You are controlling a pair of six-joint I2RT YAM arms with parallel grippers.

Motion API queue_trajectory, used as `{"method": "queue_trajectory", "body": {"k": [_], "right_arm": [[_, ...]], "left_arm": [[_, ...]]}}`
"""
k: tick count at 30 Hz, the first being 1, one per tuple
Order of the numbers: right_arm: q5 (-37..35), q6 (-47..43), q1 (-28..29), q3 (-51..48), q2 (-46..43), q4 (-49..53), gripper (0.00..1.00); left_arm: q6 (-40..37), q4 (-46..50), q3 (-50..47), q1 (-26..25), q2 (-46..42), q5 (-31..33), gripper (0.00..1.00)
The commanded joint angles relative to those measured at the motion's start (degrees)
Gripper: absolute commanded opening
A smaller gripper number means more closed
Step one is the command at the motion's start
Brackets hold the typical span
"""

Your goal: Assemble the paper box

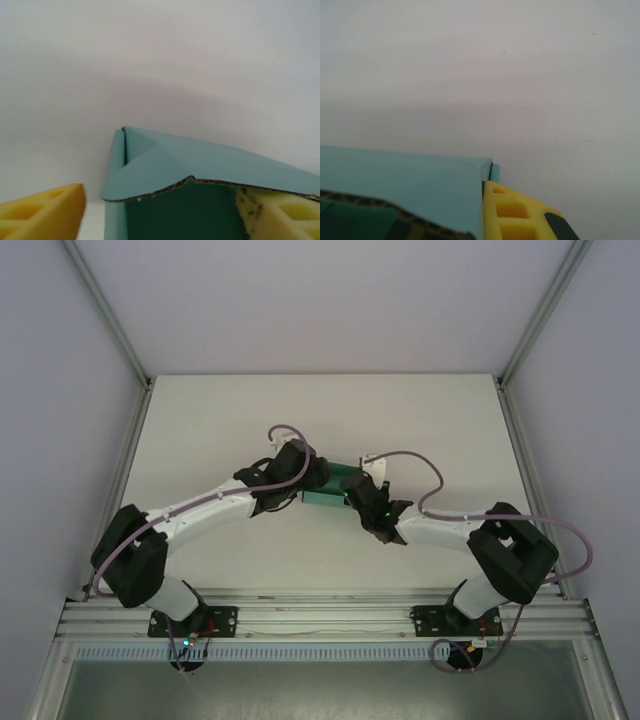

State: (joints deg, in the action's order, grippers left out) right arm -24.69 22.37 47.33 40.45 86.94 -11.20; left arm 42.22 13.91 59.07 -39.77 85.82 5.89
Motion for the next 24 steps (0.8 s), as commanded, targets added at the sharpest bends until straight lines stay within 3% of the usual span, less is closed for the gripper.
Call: {"method": "queue_trajectory", "body": {"k": [1, 2, 9, 15, 21, 24], "right_arm": [[-2.1, -2.3, 0.9, -2.0, 1.0, -1.0, 0.0], [-2.3, -2.6, 1.1, -2.2, 1.0, -1.2, 0.0], [-3.0, -8.1, 3.3, -5.2, 0.8, -6.5, 0.0], [-2.8, -10.6, 3.9, -7.3, 2.1, -9.9, 0.0], [-3.9, -13.5, 5.7, -9.0, 2.3, -13.0, 0.0], [-4.1, -14.0, 6.8, -8.9, 3.0, -13.3, 0.0]], "left_arm": [[-0.4, 5.3, -0.6, -0.4, -4.0, 3.6, 0.94], [-1.0, 5.9, -0.3, -0.3, -5.1, 4.0, 1.0], [-2.0, 11.0, 2.8, 3.2, -8.3, 6.0, 1.0], [-1.3, 5.1, 0.4, 10.8, -4.2, -8.0, 1.0], [1.0, -4.6, -4.2, 11.3, 0.7, -17.3, 1.0], [2.2, -7.3, -5.2, 11.3, 3.3, -18.8, 0.97]]}}
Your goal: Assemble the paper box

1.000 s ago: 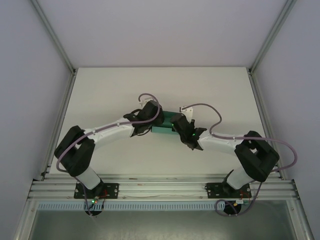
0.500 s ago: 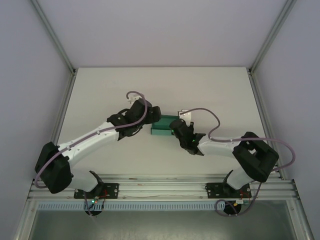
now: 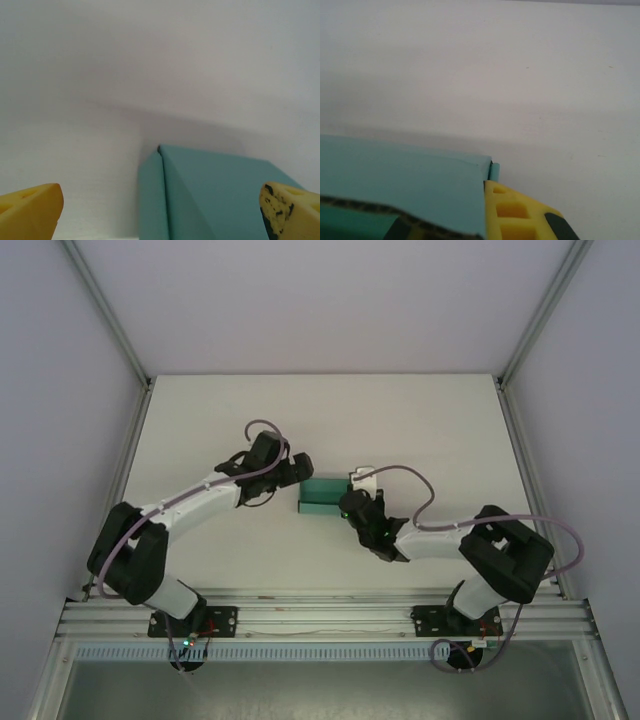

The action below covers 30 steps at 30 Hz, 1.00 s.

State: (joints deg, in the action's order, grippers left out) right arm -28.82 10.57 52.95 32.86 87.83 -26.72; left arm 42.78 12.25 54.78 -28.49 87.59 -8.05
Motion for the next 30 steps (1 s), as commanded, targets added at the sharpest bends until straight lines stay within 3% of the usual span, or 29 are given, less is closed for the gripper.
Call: {"method": "queue_trajectory", "body": {"k": [1, 10, 16, 25, 30], "right_arm": [[-0.2, -1.9, 1.4, -1.3, 2.4, 2.7, 0.0], [0.2, 0.6, 1.7, -3.3, 1.1, 3.7, 0.06], [0.5, -1.8, 1.7, -6.8, -2.8, 3.2, 0.27], [3.7, -0.5, 1.7, -10.6, -13.1, 6.7, 0.43], [2.9, 2.2, 1.2, -12.2, -22.9, 11.3, 0.72]], "left_arm": [[1.8, -5.1, -0.7, 0.1, 2.5, -5.1, 0.96], [3.0, -9.2, -5.3, 0.5, 6.0, -8.1, 0.82], [3.8, -12.8, -6.6, 0.6, 8.8, -9.9, 0.75], [2.9, -16.7, -7.0, 0.6, 14.3, -13.4, 0.64], [2.4, -17.0, -7.4, 0.6, 15.1, -12.4, 0.61]]}}
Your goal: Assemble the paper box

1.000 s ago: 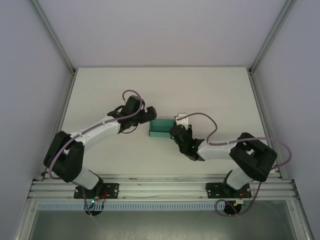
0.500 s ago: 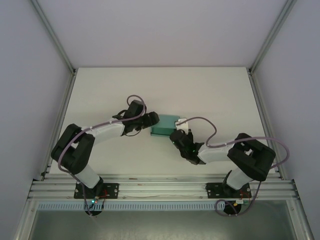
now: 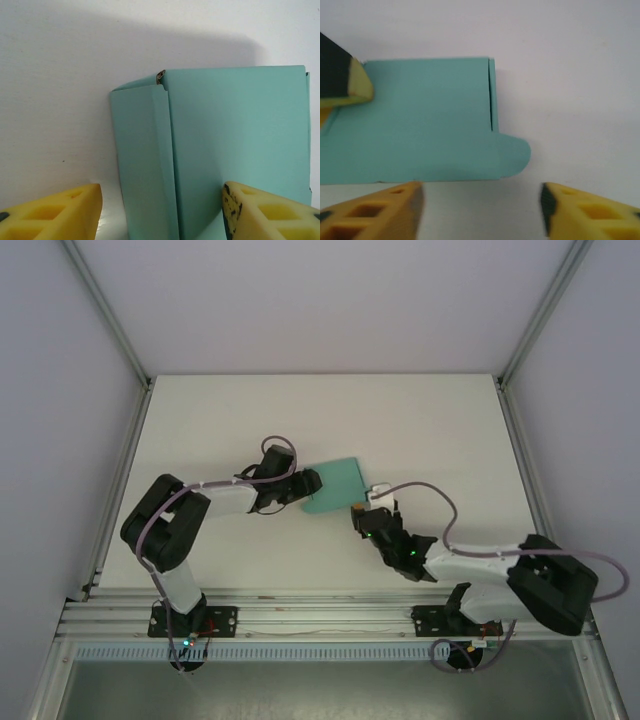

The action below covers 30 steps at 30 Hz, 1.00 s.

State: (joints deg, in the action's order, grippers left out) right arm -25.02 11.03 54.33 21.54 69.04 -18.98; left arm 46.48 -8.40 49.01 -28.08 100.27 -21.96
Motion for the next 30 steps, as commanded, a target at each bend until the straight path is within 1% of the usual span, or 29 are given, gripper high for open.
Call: {"method": "queue_trajectory", "body": {"k": [1, 3, 4, 5, 7, 11, 12, 15, 16, 17, 19, 20, 23, 24, 25, 26, 30], "right_arm": [[-0.6, 2.3, -0.5, -1.1, -6.3, 4.1, 0.77], [0.7, 3.9, -2.2, -1.2, -9.9, 5.1, 0.85], [2.8, 5.2, -4.0, -0.9, -11.0, 6.0, 0.89], [6.3, 6.5, -6.4, -0.4, -12.4, 7.1, 0.92], [11.1, 9.0, -10.3, 1.1, -13.5, 9.5, 0.99], [19.9, 10.5, -17.8, 6.8, -11.6, 16.0, 1.0], [21.6, 11.7, -19.5, 8.5, -10.4, 17.7, 1.0], [29.8, 13.9, -24.8, 12.9, -4.9, 20.3, 1.0], [32.1, 14.6, -26.0, 14.0, -3.3, 20.0, 1.0], [35.5, 14.8, -27.3, 15.0, -0.5, 19.3, 1.0], [39.9, 15.6, -29.0, 16.9, 4.0, 17.8, 1.0], [42.5, 15.6, -29.8, 18.0, 6.6, 16.9, 1.0], [47.6, 16.2, -31.2, 21.8, 13.7, 16.0, 1.0], [49.2, 16.4, -31.3, 23.1, 15.7, 15.8, 1.0], [50.8, 16.6, -31.4, 24.2, 17.7, 15.7, 1.0], [52.6, 16.9, -31.4, 25.1, 19.8, 15.1, 1.0], [59.0, 19.2, -31.5, 26.9, 26.0, 10.8, 0.98]], "left_arm": [[-1.4, 3.4, -1.8, 0.2, 2.5, 1.6, 0.6], [-1.7, 3.2, -1.9, 0.3, 2.9, 1.7, 0.57], [-1.7, 2.7, -2.1, 0.3, 3.1, 1.5, 0.56], [-1.8, 1.9, -2.5, 0.5, 3.2, 1.0, 0.55], [-2.0, 0.8, -3.0, 0.7, 3.5, 0.4, 0.49], [-2.7, -1.5, -4.5, 1.8, 3.6, -1.2, 0.44], [-2.6, -2.4, -5.0, 2.2, 3.5, -1.9, 0.43], [-2.4, -6.6, -7.7, 3.1, 2.7, -3.9, 0.37], [-2.3, -7.9, -8.5, 3.4, 2.4, -4.3, 0.34], [-2.2, -9.4, -9.5, 3.7, 2.1, -4.8, 0.33], [-1.7, -12.1, -11.2, 4.2, 1.6, -5.8, 0.29], [-1.5, -14.0, -12.2, 4.5, 1.3, -6.6, 0.28], [-0.7, -17.1, -14.2, 5.1, 0.8, -7.2, 0.24], [-0.2, -17.8, -14.6, 5.4, 0.8, -7.3, 0.22], [0.0, -18.9, -15.1, 5.6, 1.1, -7.6, 0.18], [0.5, -20.3, -15.6, 5.9, 1.3, -8.3, 0.16], [2.0, -23.9, -16.9, 6.8, 2.1, -10.9, 0.14]]}}
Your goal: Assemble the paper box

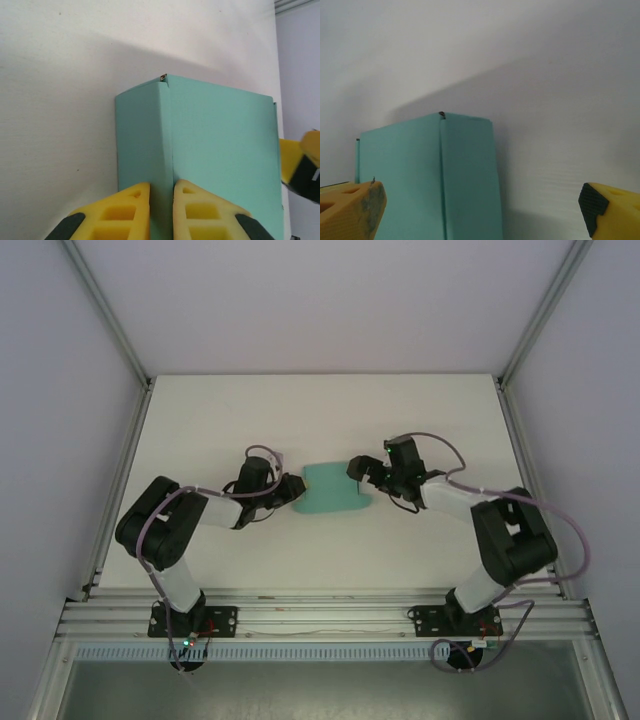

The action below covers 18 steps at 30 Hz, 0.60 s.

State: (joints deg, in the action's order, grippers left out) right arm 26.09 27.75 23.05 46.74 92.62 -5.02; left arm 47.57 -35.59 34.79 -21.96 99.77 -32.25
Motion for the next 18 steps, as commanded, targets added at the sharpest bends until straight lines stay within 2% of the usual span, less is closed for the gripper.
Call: {"method": "queue_trajectory", "body": {"k": [1, 5, 10, 13, 18], "right_arm": [[9.3, 3.0, -0.2, 2.2, 3.6, -3.9, 0.96], [15.3, 6.7, -0.2, 1.9, 7.5, -10.0, 0.89], [22.4, 14.5, -0.3, -0.7, 9.4, -23.2, 0.68], [23.4, 17.7, -0.2, -1.8, 8.6, -27.3, 0.62], [22.1, 18.0, -0.2, -3.2, 5.4, -26.0, 0.47]], "left_arm": [[0.7, 3.2, -2.6, 0.8, 2.7, -0.9, 0.14], [0.2, 3.8, -2.5, 1.0, 3.2, -1.0, 0.14], [0.0, 2.7, -1.9, 1.0, 4.0, -2.2, 0.15], [0.0, 2.1, -1.1, 1.0, 4.1, -2.0, 0.16], [-0.1, 0.7, 0.7, 1.0, 3.4, -2.4, 0.2]]}}
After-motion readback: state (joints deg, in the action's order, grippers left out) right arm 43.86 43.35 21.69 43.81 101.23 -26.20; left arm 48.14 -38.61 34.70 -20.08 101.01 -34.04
